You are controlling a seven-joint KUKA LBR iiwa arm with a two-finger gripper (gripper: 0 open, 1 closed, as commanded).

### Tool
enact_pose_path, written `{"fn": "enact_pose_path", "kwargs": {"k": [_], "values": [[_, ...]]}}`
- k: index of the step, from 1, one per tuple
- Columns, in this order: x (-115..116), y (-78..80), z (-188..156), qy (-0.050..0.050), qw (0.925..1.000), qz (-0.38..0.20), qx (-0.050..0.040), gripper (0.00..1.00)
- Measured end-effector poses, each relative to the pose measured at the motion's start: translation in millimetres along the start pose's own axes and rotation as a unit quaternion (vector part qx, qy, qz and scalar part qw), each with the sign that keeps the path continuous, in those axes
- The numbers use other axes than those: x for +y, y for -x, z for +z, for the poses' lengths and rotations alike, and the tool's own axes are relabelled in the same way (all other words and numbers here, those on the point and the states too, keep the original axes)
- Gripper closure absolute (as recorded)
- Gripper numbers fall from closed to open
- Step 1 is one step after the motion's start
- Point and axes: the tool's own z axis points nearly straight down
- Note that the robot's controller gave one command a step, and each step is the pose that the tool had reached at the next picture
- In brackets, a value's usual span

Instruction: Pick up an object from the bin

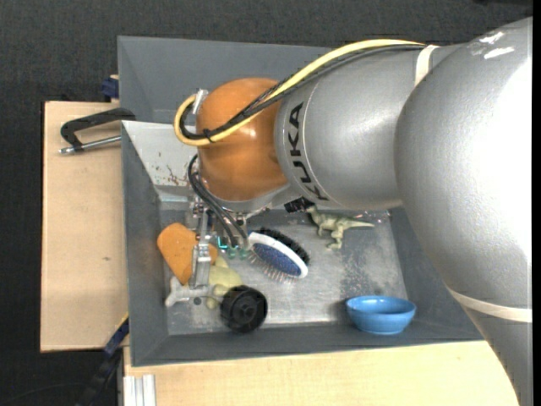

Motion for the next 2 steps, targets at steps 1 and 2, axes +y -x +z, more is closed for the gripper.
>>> {"fn": "enact_pose_path", "kwargs": {"k": [1,2], "values": [[-2.0,2.9,76.9,0.000,0.9943,0.106,-0.0009,0.00],[-1.0,3.4,75.6,0.001,0.9943,0.106,-0.0031,0.00]]}}
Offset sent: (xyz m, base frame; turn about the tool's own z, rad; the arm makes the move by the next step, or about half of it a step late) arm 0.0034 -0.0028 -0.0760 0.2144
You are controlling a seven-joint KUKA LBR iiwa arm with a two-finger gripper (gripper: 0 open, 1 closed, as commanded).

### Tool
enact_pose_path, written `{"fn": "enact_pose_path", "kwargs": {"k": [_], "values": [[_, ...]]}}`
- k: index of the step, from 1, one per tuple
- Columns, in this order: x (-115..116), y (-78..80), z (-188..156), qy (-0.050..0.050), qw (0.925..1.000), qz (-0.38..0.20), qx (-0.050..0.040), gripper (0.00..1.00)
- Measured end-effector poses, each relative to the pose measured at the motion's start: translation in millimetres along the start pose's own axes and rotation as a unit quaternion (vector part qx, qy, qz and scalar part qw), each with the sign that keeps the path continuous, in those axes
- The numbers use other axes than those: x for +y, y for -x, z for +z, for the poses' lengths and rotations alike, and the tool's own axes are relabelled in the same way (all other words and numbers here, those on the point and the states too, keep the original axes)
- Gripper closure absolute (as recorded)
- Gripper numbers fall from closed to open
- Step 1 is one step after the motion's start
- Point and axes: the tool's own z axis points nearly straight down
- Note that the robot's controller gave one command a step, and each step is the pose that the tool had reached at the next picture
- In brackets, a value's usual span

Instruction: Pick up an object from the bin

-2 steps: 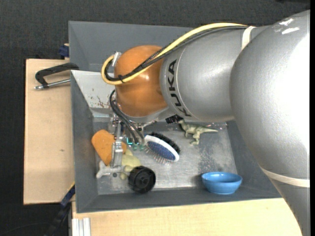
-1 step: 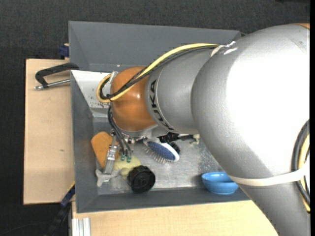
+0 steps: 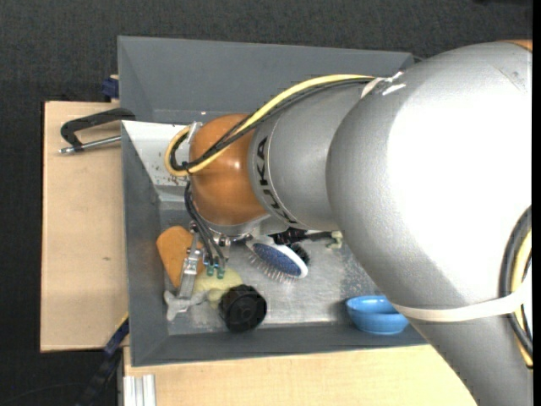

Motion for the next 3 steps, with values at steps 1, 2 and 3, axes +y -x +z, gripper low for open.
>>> {"fn": "enact_pose_path", "kwargs": {"k": [1,2,3], "values": [[0.9,0.4,-1.1,0.001,1.0000,0.000,-0.0013,0.00],[1.9,1.0,-2.1,0.001,1.0000,0.000,-0.0021,0.00],[2.9,1.6,-3.0,0.001,1.0000,0.000,-0.0023,0.00]]}}
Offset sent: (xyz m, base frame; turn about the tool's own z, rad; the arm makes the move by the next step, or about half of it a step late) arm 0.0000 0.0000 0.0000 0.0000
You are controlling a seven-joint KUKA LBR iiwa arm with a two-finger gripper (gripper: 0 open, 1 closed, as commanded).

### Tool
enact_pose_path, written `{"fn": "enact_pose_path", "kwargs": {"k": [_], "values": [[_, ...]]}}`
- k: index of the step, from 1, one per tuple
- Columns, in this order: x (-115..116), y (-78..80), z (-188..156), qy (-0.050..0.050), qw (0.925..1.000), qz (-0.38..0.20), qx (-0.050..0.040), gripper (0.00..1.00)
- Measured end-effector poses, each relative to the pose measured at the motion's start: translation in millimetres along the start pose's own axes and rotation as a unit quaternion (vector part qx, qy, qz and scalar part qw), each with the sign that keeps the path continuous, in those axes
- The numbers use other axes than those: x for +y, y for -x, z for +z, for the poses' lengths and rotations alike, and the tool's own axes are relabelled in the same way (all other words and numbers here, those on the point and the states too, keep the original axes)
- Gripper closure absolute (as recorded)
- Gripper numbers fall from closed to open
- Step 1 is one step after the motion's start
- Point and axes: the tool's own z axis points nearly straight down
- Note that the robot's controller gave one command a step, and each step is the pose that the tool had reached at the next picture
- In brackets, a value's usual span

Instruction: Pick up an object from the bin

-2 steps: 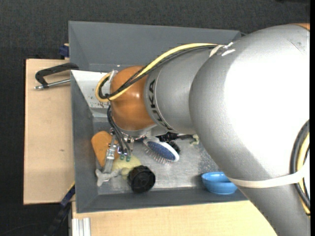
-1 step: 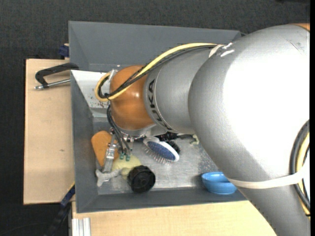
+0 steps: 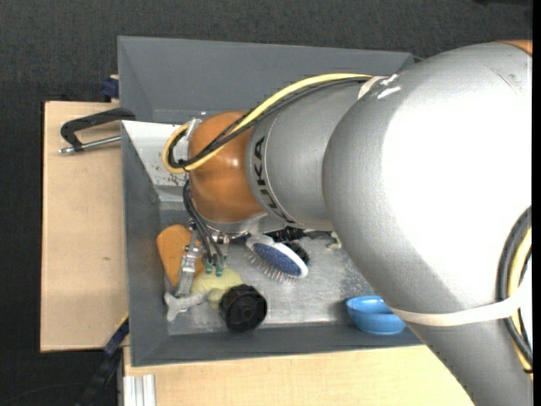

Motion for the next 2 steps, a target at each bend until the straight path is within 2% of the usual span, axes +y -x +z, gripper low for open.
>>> {"fn": "enact_pose_path", "kwargs": {"k": [1,2], "values": [[-2.1,1.6,-0.6,-0.002,1.0000,0.001,-0.0011,1.00],[0.1,3.7,-58.1,0.002,1.0000,0.001,-0.0030,1.00]]}}
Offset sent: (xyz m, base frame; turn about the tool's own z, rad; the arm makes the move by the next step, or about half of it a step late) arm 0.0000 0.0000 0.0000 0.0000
